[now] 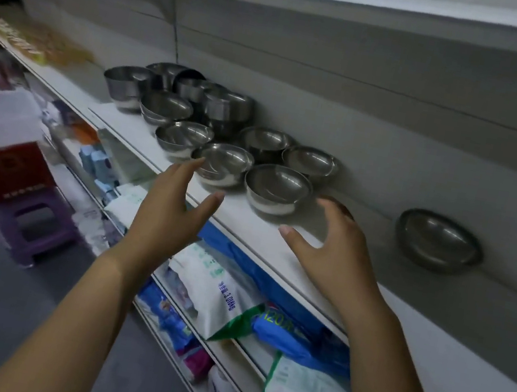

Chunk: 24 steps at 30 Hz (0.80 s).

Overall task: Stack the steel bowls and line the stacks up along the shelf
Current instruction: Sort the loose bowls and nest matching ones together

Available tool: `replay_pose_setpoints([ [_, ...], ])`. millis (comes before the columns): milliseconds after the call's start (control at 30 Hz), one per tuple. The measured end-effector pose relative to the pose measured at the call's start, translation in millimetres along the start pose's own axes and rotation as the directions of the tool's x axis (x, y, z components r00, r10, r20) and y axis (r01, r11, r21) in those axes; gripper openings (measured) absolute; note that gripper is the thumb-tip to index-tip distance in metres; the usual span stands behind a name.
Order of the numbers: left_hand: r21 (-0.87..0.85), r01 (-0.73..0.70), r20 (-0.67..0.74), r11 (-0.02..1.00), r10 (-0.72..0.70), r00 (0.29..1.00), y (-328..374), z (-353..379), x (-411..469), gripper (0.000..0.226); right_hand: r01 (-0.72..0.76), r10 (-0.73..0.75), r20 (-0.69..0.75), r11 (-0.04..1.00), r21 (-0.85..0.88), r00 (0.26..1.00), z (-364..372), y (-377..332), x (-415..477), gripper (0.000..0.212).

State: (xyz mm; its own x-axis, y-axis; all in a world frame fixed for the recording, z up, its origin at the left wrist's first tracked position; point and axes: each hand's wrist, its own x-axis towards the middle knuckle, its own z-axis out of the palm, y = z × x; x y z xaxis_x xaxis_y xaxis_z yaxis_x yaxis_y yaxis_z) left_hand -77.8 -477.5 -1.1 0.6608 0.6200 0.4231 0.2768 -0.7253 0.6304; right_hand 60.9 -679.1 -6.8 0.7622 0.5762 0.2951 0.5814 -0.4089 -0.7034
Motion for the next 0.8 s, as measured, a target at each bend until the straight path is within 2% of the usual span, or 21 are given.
replay_pose_setpoints([
  [200, -0.023, 0.013, -0.05, 1.0, -0.014, 0.999, -21.6, 10.9, 32.7, 0.059, 0.075, -0.075, -0.007, 0.997, -0.025, 0.997, 20.1, -3.3, 46.4, 0.076],
  [433, -0.061, 0.015, -0.091, 0.998, -0.02, 0.996, -52.7, 0.9, 87.0, 0.055, -0.009, 0.01, 0.1, 1.0, -0.004, 0.995, 34.6, -24.3, 86.2, 0.082],
  [567, -0.053, -0.019, -0.088, 0.998, 0.015, 0.996, -69.5, -3.1, 130.0, 0.054, 0.001, 0.003, 0.091, 0.999, -0.04, 0.996, 47.9, -45.0, 122.2, 0.074],
  [700, -0.124, -0.021, -0.077, 0.992, 0.012, 0.997, -89.5, -5.6, 172.1, 0.051, -0.011, 0.012, 0.046, 0.999, -0.031, 0.999, 69.3, -65.3, 161.5, 0.068],
  [800, -0.147, -0.016, -0.052, 0.989, 0.009, 0.999, -111.9, -11.2, 209.5, 0.039, 0.02, -0.019, 0.014, 0.991, -0.131, 1.0, 93.2, -79.7, 194.9, 0.057],
])
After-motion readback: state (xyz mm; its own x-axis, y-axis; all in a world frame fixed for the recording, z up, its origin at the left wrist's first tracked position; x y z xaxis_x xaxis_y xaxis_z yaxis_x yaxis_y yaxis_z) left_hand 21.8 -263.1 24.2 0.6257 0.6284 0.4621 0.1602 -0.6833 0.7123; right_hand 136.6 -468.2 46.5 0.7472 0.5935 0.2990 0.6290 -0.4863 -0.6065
